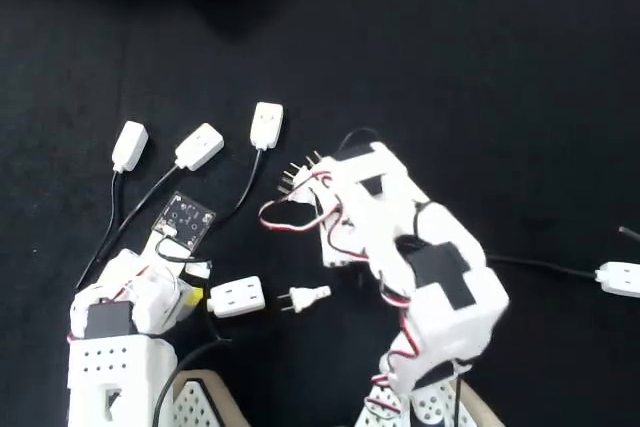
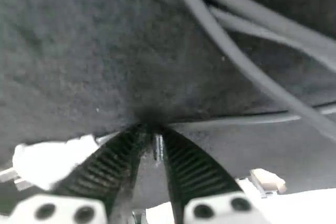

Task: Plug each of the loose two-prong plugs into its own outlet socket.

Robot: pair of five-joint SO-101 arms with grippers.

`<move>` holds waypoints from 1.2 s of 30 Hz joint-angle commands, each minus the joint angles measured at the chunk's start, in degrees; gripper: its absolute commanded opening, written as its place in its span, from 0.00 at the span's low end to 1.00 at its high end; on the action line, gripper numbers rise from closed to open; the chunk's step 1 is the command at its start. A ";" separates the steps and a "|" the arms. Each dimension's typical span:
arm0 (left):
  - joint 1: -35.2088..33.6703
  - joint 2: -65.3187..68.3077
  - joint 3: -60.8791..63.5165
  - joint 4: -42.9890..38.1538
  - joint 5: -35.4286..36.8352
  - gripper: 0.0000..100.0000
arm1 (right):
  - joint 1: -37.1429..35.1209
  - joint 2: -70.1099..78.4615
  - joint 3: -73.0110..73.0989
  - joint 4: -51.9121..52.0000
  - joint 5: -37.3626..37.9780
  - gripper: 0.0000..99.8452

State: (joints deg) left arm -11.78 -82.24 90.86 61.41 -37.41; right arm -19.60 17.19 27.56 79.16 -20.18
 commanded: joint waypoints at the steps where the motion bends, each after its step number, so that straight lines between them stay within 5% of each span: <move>1: -0.57 -0.26 -0.22 -0.97 0.18 0.28 | -0.18 2.77 -5.85 -1.23 0.09 0.01; 9: -0.57 -0.26 -0.22 -1.05 0.18 0.28 | 2.02 2.77 -13.32 -0.62 0.00 0.01; 22: -0.57 -0.26 -0.13 -0.97 -1.93 0.28 | 3.34 -6.02 -14.37 15.12 4.04 0.01; 31: -0.57 -0.26 -0.13 -0.97 -1.93 0.28 | -2.29 -7.96 2.95 -1.49 1.32 0.01; 34: -0.57 -0.26 -0.13 -0.97 -1.93 0.28 | -7.30 -8.04 4.09 -3.96 8.09 0.03; 36: -0.57 -0.26 -0.13 -0.97 -1.93 0.28 | -9.14 -8.04 4.00 -4.31 19.43 0.04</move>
State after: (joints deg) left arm -11.78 -82.24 90.86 61.41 -38.90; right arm -25.14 11.12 31.43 76.53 -12.62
